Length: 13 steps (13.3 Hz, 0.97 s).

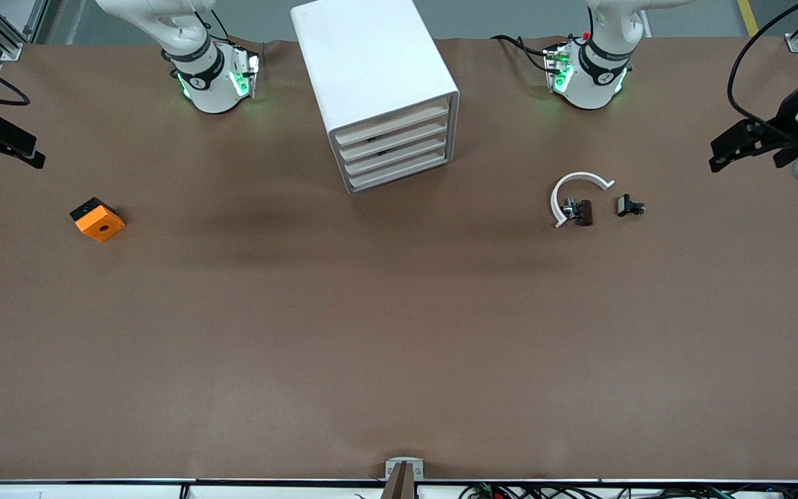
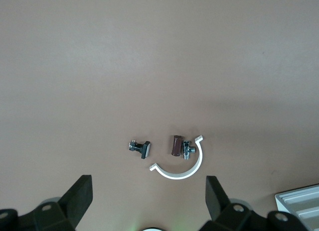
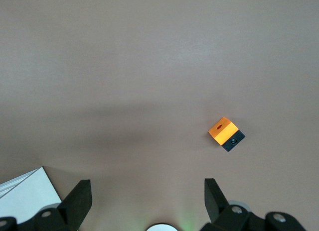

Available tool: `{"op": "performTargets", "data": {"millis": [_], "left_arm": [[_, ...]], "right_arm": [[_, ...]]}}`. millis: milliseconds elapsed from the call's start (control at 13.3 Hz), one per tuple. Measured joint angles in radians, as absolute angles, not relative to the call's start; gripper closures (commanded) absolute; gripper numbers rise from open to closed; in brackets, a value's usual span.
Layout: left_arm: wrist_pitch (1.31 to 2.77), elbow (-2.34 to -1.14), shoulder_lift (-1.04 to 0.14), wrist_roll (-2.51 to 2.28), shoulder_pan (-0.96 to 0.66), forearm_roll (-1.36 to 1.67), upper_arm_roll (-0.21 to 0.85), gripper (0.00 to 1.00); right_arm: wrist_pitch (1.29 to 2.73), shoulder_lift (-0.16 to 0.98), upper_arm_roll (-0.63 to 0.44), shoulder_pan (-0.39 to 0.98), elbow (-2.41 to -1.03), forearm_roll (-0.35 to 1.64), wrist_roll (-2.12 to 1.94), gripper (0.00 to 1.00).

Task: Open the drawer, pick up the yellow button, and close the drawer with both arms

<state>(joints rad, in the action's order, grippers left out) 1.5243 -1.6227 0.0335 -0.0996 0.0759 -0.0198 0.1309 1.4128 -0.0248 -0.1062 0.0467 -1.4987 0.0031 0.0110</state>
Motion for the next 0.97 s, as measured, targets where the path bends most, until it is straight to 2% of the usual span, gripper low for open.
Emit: {"op": "performTargets", "data": {"millis": [599, 974], "left_arm": [[1.679, -1.618, -0.179, -0.481, 0.002, -0.014, 0.224, 0.0], [1.758, -1.616, -0.277, -0.88, -0.128, -0.01, 0.232, 0.0]], "right_arm": [[1.413, -0.024, -0.106, 0.047, -1.497, 0.003, 0.011, 0.0], [1.413, -0.024, -0.107, 0.047, -1.495, 0.003, 0.011, 0.0]]}}
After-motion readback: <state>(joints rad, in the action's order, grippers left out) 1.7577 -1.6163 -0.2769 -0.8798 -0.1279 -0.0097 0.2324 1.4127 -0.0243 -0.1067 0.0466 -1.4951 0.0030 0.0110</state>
